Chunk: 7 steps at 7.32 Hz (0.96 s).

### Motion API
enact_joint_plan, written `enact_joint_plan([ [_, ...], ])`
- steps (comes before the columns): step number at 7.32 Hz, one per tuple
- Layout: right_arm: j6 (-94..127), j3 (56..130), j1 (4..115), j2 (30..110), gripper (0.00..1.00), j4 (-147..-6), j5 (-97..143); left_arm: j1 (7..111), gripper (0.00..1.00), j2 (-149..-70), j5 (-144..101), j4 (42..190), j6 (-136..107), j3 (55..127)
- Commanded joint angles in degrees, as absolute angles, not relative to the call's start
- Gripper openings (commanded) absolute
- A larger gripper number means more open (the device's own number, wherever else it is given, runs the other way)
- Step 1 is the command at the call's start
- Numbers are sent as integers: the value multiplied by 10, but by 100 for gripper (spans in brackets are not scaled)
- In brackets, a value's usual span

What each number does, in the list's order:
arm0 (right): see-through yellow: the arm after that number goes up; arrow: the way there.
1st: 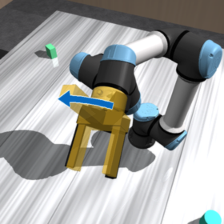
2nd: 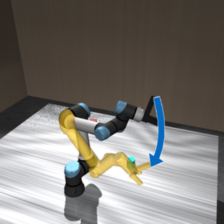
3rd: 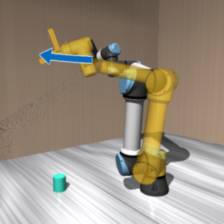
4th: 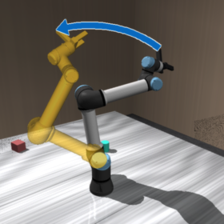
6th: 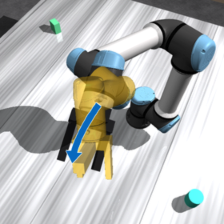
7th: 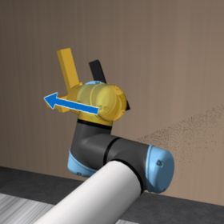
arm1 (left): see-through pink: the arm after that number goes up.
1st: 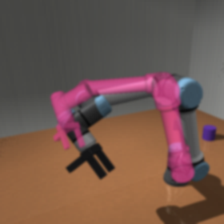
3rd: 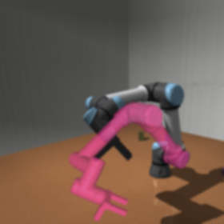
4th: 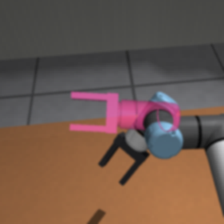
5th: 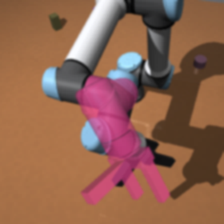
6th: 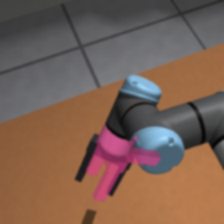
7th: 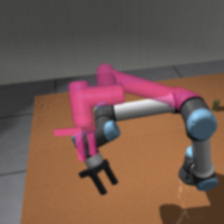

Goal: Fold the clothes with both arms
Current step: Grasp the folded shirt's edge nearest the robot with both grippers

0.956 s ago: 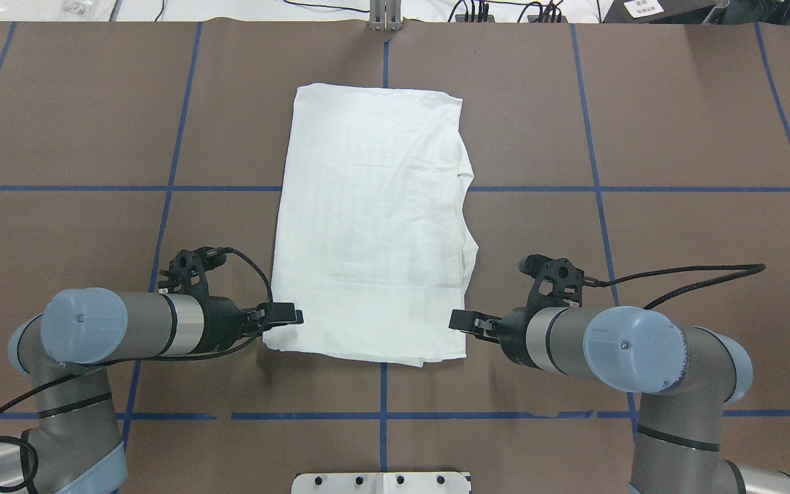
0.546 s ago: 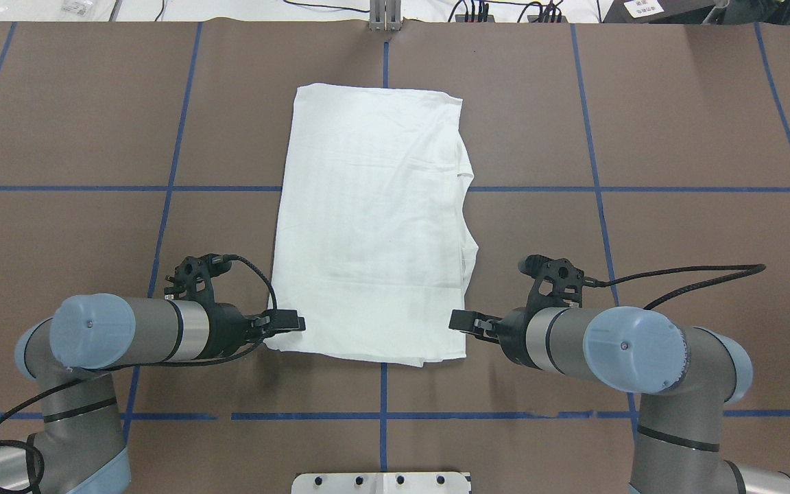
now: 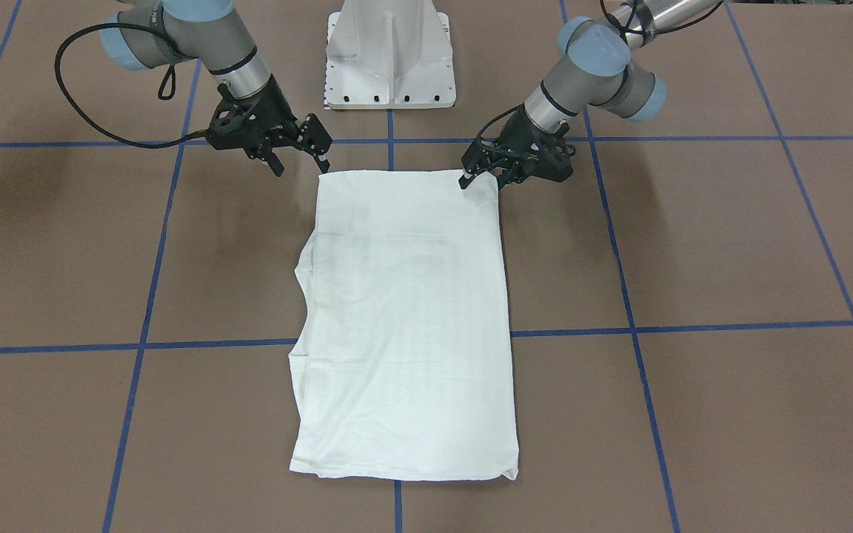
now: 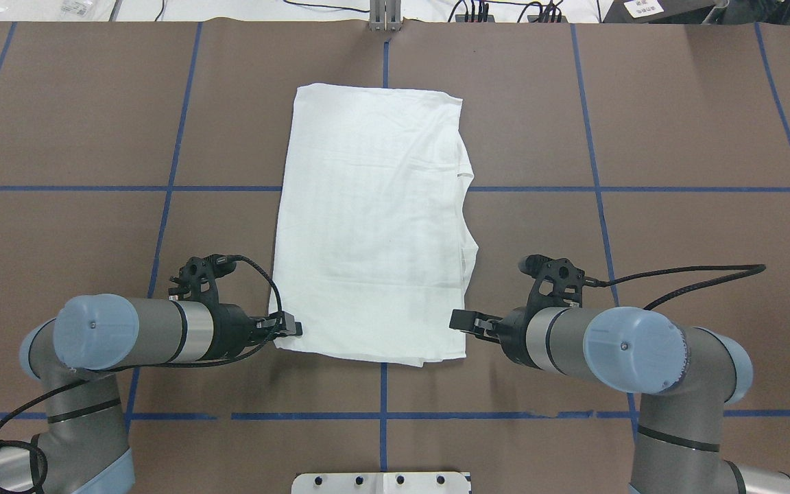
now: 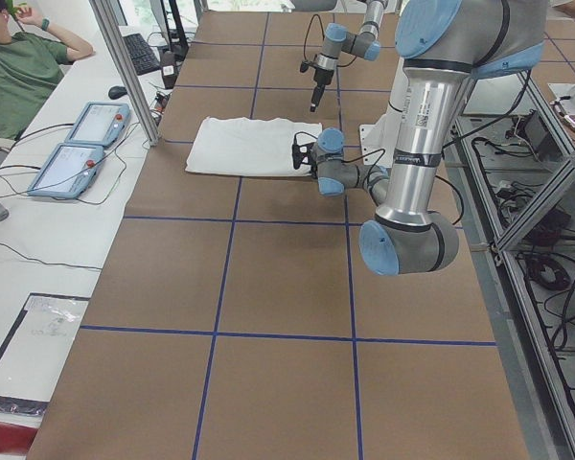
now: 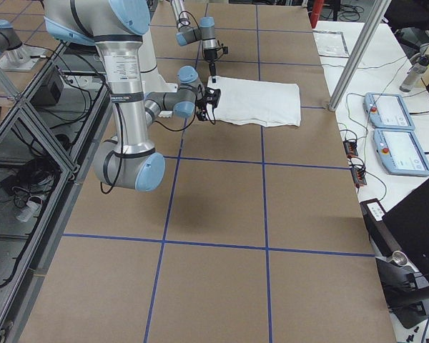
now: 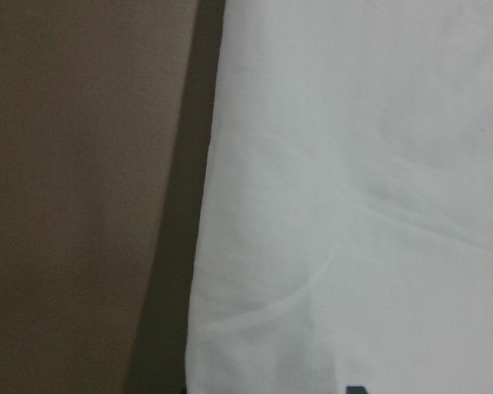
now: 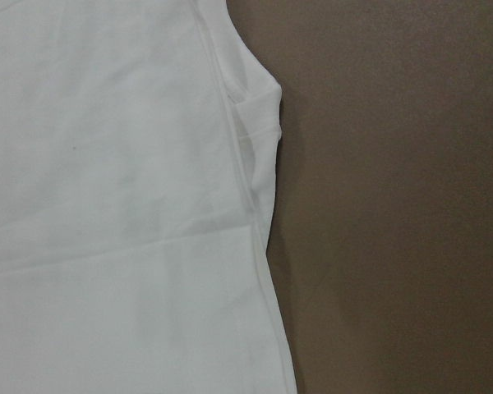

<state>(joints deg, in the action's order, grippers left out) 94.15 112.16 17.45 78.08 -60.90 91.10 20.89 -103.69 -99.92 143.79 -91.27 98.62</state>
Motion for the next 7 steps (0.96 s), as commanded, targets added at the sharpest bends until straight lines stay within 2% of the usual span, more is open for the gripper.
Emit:
enact_joint_plan([
  [1, 969, 1121, 165, 780, 100, -615, 906, 209, 0, -1036, -999, 1437, -911, 988],
  [3, 1115, 1122, 146, 767, 100, -659, 904, 209, 0, -1036, -998, 1437, -912, 990],
  [5, 1243, 1121, 114, 678, 99, -819, 861, 208, 0, -1037, -998, 1437, -913, 990],
  [7, 1315, 1112, 97, 655, 98, -832, 841, 208, 0, -1044, -998, 1437, -914, 991],
])
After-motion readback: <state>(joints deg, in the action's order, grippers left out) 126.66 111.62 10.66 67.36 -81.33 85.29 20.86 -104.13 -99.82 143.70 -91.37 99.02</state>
